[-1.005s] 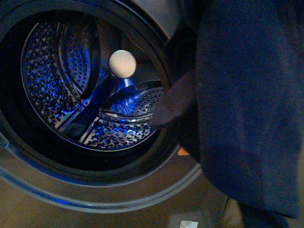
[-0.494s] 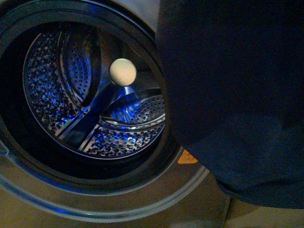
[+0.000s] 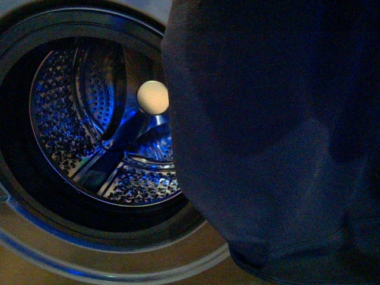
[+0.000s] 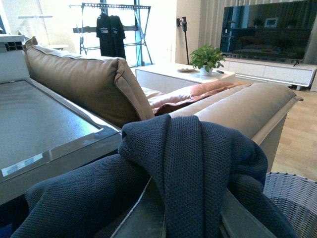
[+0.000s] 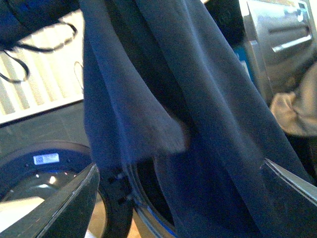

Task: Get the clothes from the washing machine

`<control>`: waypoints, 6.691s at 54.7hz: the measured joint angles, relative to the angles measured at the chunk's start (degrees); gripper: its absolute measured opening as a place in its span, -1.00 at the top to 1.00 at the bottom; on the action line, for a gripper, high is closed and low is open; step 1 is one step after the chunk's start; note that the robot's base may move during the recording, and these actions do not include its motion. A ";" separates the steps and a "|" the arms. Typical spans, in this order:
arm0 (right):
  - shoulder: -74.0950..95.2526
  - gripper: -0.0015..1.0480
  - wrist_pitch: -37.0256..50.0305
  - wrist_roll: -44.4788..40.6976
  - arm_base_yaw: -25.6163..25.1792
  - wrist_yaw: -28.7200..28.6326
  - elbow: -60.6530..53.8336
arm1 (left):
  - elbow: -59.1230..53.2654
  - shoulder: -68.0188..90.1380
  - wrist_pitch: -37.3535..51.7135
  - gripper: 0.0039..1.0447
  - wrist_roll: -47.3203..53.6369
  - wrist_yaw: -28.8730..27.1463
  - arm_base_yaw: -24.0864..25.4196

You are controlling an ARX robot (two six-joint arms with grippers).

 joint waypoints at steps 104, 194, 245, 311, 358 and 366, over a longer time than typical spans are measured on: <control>45.66 -0.57 4.22 -32.44 43.36 32.92 30.40 | 0.00 0.00 0.00 0.81 0.00 -0.20 0.04; 55.10 0.90 -8.87 -20.87 -47.89 1.01 39.43 | 0.35 -0.04 0.00 -0.88 -0.02 -0.02 0.04; 66.79 -0.86 -18.32 -24.81 -49.37 0.90 24.87 | 0.42 -0.09 0.02 -0.88 -0.04 -0.02 0.04; -6.32 0.89 -39.36 -46.62 18.21 50.45 -1.46 | 0.44 -0.22 0.02 -0.88 -0.02 -0.02 0.04; -19.43 0.95 -41.81 -46.82 18.32 50.66 -12.55 | 1.07 -0.68 -1.18 -0.88 -0.66 -30.08 -2.21; -20.20 0.95 -41.64 -46.82 18.32 50.69 -13.40 | -4.22 -6.32 0.00 -0.88 3.23 -42.12 -1.16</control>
